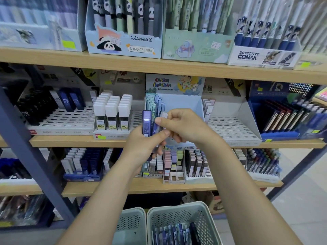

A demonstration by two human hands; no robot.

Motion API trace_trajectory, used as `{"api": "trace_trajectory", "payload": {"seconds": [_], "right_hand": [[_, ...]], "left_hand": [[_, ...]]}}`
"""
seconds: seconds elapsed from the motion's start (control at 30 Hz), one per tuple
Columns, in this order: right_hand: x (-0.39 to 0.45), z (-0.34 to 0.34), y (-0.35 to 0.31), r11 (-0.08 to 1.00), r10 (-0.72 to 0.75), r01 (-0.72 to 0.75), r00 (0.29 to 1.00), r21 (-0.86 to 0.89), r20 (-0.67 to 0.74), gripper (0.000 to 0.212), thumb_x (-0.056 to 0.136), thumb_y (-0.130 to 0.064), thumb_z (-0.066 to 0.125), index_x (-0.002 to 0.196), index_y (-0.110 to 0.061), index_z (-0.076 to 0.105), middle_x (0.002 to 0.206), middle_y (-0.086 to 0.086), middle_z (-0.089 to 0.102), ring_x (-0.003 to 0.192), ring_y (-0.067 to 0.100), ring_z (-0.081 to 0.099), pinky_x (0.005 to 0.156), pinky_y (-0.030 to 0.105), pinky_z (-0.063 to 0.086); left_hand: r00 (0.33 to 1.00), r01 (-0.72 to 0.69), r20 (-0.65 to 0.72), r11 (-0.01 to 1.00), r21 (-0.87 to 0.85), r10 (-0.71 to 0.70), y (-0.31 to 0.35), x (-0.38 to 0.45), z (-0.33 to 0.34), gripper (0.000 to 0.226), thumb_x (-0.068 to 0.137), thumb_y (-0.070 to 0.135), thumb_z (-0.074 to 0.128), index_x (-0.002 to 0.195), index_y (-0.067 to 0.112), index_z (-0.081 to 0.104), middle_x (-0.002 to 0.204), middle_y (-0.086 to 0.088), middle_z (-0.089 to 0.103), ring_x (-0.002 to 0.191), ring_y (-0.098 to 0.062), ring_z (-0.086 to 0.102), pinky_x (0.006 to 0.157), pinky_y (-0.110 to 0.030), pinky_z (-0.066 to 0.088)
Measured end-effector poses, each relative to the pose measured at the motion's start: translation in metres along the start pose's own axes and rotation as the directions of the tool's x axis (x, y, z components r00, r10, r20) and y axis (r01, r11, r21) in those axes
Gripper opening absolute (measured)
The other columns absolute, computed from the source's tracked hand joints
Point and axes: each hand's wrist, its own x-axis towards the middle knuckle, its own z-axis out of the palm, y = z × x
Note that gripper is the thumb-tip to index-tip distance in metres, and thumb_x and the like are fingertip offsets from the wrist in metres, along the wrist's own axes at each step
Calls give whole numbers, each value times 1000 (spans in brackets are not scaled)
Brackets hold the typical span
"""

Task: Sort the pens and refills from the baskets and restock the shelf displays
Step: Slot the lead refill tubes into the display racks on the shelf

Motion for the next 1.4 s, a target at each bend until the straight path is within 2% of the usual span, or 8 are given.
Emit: {"api": "trace_trajectory", "payload": {"seconds": [0.27, 0.37, 0.63, 0.8, 0.97, 1.07, 1.2, 1.4], "right_hand": [[-16, -46, 26, 981, 10, -21, 998, 192, 59, 30, 101, -24, 54, 98, 4, 64, 71, 16, 63, 57, 20, 54, 53, 27, 43], [-24, -61, 40, 956, 11, -35, 997, 291, 82, 31, 103, -18, 49, 79, -8, 66, 68, 14, 64, 62, 21, 59, 60, 29, 49], [-37, -106, 76, 864, 30, 21, 995, 503, -93, 17, 101, -14, 54, 99, -2, 65, 81, 14, 68, 61, 19, 59, 55, 24, 49], [-39, -114, 87, 926, 22, 5, 997, 377, -68, 10, 96, -10, 62, 88, -4, 65, 71, 12, 69, 63, 23, 66, 61, 26, 54], [-31, -127, 84, 911, 6, 114, 957, 395, -291, 12, 99, -7, 57, 92, -6, 66, 76, 4, 70, 66, 17, 64, 66, 30, 56], [-23, -129, 91, 950, 11, 119, 913, 290, -408, 13, 100, -11, 56, 94, -11, 68, 86, 6, 73, 76, 15, 67, 84, 38, 56], [-13, -115, 98, 992, 8, 47, 898, 114, -440, 13, 102, -17, 54, 94, -18, 65, 86, -5, 69, 77, 3, 65, 82, 24, 52], [-8, -107, 108, 999, 20, -5, 874, 31, -485, 13, 104, -23, 47, 94, -25, 56, 96, 6, 65, 91, 25, 63, 90, 49, 52]], "left_hand": [[1000, 22, 17, 1000, -19, -21, 6, -1, 43, 14, 94, 27, 69, 92, 14, 68, 70, -2, 69, 51, -16, 55, 42, -25, 41], [1000, 19, -6, 999, 41, -18, 3, 2, 64, 16, 92, 25, 73, 93, 10, 69, 67, -5, 66, 51, -16, 56, 45, -25, 43], [998, 50, 35, 998, 34, -51, -9, 10, 108, 10, 94, 18, 71, 97, 9, 71, 80, -2, 77, 50, -15, 60, 43, -27, 40], [994, 105, 0, 992, 74, -106, -15, 16, 117, 15, 91, 24, 74, 80, 15, 73, 53, -9, 61, 42, -15, 50, 49, -30, 43], [992, 98, 79, 995, -5, -97, -17, 27, 110, 7, 93, 15, 70, 99, 12, 71, 85, -6, 77, 46, -13, 49, 47, -28, 42], [992, 83, 97, 996, 17, -85, -22, 37, 104, 11, 93, 7, 69, 101, 13, 69, 74, -6, 74, 49, -14, 52, 47, -27, 42], [981, 67, 178, 997, 36, -73, -22, 43, 97, 20, 91, 2, 69, 108, 13, 66, 64, -8, 66, 56, -18, 56, 52, -28, 45], [981, 43, 188, 999, -4, -41, -23, 41, 97, 3, 98, 8, 61, 98, 10, 62, 70, -8, 68, 55, -19, 63, 49, -27, 48]]}}
